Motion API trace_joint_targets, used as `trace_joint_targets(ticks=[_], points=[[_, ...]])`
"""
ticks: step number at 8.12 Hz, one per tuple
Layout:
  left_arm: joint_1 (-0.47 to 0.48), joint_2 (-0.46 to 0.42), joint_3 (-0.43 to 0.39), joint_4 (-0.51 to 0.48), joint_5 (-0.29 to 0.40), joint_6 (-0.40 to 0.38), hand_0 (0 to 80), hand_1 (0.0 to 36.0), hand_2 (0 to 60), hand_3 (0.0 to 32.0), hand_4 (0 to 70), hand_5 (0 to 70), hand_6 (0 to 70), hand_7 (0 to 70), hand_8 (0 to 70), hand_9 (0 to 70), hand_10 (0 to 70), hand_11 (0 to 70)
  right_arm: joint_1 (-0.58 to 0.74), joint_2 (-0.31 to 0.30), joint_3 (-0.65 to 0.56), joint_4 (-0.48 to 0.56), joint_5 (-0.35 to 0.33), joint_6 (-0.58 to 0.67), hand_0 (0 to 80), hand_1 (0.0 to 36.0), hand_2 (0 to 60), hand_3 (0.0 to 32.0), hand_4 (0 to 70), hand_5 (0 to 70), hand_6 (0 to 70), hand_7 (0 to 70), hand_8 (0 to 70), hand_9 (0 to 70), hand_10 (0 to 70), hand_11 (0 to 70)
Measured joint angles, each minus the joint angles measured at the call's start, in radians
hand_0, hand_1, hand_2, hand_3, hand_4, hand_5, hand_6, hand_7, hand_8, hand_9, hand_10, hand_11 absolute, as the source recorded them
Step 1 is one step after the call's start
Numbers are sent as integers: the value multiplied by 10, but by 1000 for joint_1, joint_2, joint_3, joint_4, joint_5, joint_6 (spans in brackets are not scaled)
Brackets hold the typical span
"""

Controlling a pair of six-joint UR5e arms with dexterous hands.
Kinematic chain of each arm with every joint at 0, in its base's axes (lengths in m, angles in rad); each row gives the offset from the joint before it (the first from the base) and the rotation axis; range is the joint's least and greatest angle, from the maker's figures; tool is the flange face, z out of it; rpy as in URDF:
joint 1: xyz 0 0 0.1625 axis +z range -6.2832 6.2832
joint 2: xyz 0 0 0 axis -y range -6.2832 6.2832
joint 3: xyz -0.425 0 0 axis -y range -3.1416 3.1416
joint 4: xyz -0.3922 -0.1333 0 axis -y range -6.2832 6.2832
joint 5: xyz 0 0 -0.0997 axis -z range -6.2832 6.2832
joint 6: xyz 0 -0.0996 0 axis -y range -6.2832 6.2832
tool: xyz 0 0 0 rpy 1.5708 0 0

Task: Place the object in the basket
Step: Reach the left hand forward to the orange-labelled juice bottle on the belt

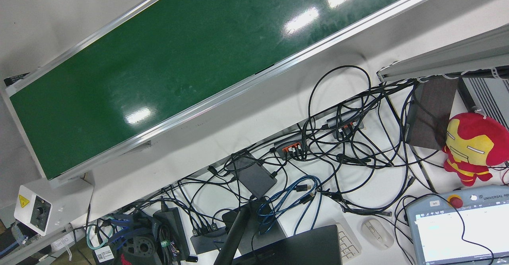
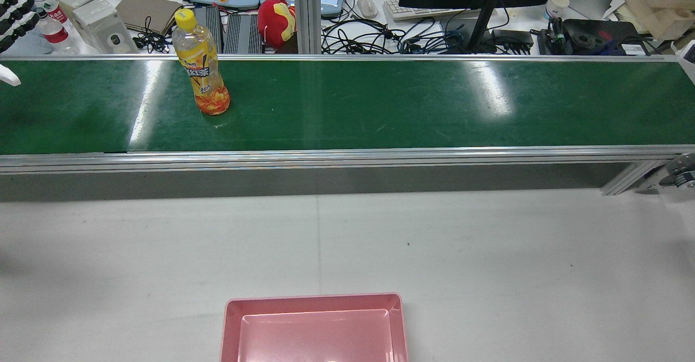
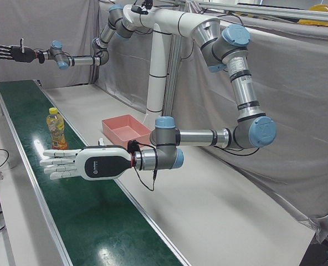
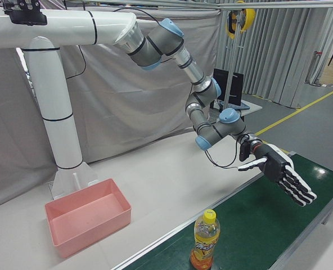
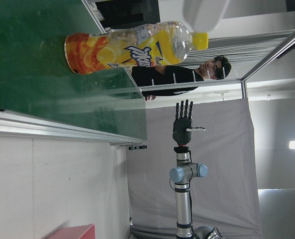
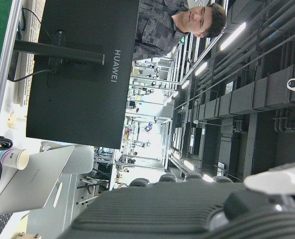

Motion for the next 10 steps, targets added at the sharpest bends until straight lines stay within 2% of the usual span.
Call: trace_joint_targets(ticks=[2, 4, 5, 7, 10], points=[[57, -43, -15, 59, -31, 13, 800, 131, 0, 0, 61, 71, 0, 0, 11, 4, 4, 43, 0, 0, 0, 0, 0, 0, 0, 0, 0, 0, 0, 0, 0, 0, 0, 0, 0, 0], [147, -60, -29, 87, -160, 17, 800, 134, 0, 4, 64, 63, 0, 0, 8, 0, 1, 37, 0, 0, 0, 0, 0, 0, 0, 0, 0, 0, 0, 0, 0, 0, 0, 0, 0, 0], [178, -66, -38, 108, -198, 28, 800, 139, 0, 12, 58, 59, 0, 0, 6, 0, 2, 39, 0, 0, 0, 0, 0, 0, 0, 0, 0, 0, 0, 0, 0, 0, 0, 0, 0, 0], [217, -86, -44, 141, -221, 71, 800, 134, 0, 8, 61, 69, 0, 0, 8, 1, 0, 34, 0, 0, 0, 0, 0, 0, 0, 0, 0, 0, 0, 0, 0, 0, 0, 0, 0, 0], [256, -165, -34, 200, -235, 93, 800, 120, 0, 0, 57, 90, 0, 0, 7, 2, 0, 16, 0, 0, 0, 0, 0, 0, 0, 0, 0, 0, 0, 0, 0, 0, 0, 0, 0, 0]])
